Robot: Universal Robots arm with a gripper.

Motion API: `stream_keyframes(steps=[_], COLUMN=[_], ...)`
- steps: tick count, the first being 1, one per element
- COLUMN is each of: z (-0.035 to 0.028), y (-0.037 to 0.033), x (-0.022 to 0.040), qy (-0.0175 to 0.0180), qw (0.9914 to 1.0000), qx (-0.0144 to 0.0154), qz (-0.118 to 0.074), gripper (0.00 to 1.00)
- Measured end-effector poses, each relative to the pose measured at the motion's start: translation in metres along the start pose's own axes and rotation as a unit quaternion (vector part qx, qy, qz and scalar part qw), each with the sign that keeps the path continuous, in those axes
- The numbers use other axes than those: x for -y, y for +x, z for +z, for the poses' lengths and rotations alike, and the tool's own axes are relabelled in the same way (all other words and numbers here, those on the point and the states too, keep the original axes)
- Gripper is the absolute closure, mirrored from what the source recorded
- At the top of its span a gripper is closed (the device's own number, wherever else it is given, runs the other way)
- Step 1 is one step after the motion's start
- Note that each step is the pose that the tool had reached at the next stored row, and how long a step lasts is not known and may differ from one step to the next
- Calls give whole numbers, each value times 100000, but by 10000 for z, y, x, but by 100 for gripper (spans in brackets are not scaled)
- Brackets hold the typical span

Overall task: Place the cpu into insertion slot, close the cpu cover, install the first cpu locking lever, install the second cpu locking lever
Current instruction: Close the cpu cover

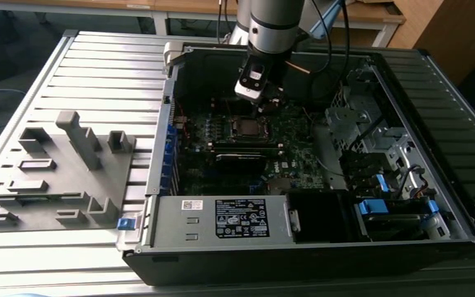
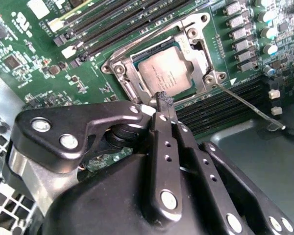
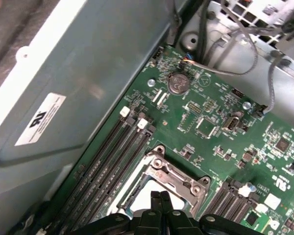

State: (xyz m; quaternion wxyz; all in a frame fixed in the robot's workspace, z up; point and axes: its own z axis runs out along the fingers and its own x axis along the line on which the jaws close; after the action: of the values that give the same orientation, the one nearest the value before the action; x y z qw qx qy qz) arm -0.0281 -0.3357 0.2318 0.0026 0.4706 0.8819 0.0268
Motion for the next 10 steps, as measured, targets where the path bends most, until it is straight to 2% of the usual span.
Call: stream_keyframes(steps=[2, 10], z=[0, 0], y=[0, 0], x=[0, 0], qy=[11, -9], qw=[99998, 99996], qx=[-24, -86], qz=[-577, -909], gripper=[89, 89])
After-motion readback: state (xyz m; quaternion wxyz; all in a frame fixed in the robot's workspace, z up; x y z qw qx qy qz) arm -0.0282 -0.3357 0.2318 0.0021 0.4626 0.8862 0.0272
